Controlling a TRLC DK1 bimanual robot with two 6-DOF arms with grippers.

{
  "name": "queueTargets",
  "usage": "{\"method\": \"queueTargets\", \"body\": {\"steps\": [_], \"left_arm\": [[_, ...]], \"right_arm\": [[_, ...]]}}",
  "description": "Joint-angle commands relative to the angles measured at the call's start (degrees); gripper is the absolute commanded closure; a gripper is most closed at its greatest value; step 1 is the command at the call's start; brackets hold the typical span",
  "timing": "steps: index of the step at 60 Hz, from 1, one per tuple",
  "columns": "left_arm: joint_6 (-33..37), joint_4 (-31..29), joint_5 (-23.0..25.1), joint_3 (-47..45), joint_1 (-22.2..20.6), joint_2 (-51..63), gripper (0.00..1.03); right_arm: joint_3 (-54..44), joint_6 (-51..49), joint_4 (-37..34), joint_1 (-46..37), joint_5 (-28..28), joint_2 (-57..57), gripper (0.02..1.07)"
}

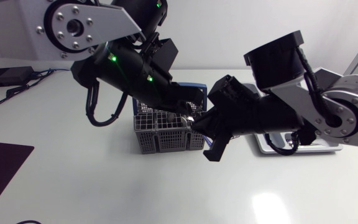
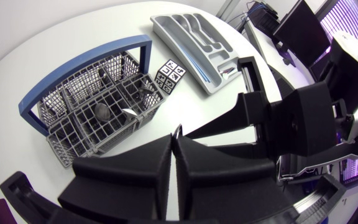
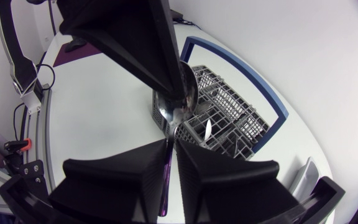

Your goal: Transfer all utensils from the basket to the drawer tray.

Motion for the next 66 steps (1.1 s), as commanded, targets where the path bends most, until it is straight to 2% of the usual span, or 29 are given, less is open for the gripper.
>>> {"method": "queueTargets", "body": {"steps": [1, 4, 7, 12, 24, 35, 40, 44, 53, 66], "left_arm": [[-1.80, -0.56, 1.19, 2.12, 0.60, 0.65, 0.98], [-1.89, -0.56, 1.54, 2.21, 0.87, 0.57, 0.98], [-1.97, -0.56, 2.24, 2.48, 1.04, 0.57, 0.90], [-2.24, -0.56, 2.77, 2.65, 1.31, 0.48, 0.84], [-2.50, -0.30, 4.09, 3.79, 2.45, 0.21, 0.60], [-1.80, 3.66, 4.00, 3.71, 4.65, -1.54, 0.53], [1.36, 6.38, 4.00, 3.18, 6.14, -1.81, 0.49], [3.91, 6.56, 3.83, 3.09, 6.76, -1.02, 0.44], [10.68, 6.64, 2.95, 1.86, 7.55, 1.01, 0.40], [19.56, 8.14, 1.89, -0.69, 7.37, 2.41, 0.37]], "right_arm": [[0.57, 1.51, -0.10, 0.35, -0.38, 0.81, 0.99], [0.30, 1.42, -0.19, 0.35, -0.73, 0.63, 0.99], [0.13, 1.33, -0.37, 0.35, -1.34, 0.46, 1.00], [-0.22, 1.24, -0.63, 0.26, -1.96, 0.37, 1.00], [-1.28, 0.27, -1.69, -1.49, -4.86, -0.16, 1.00], [-3.12, -4.03, -4.50, -7.03, -9.25, -2.01, 1.00], [-3.48, -7.90, -7.75, -11.34, -12.24, -2.80, 1.00], [-3.83, -12.21, -10.47, -15.56, -14.53, -3.24, 1.00], [-3.92, -23.10, -16.10, -25.49, -17.60, -3.15, 1.00], [-2.86, -43.06, -23.13, -40.08, -18.57, 1.95, 1.01]]}}
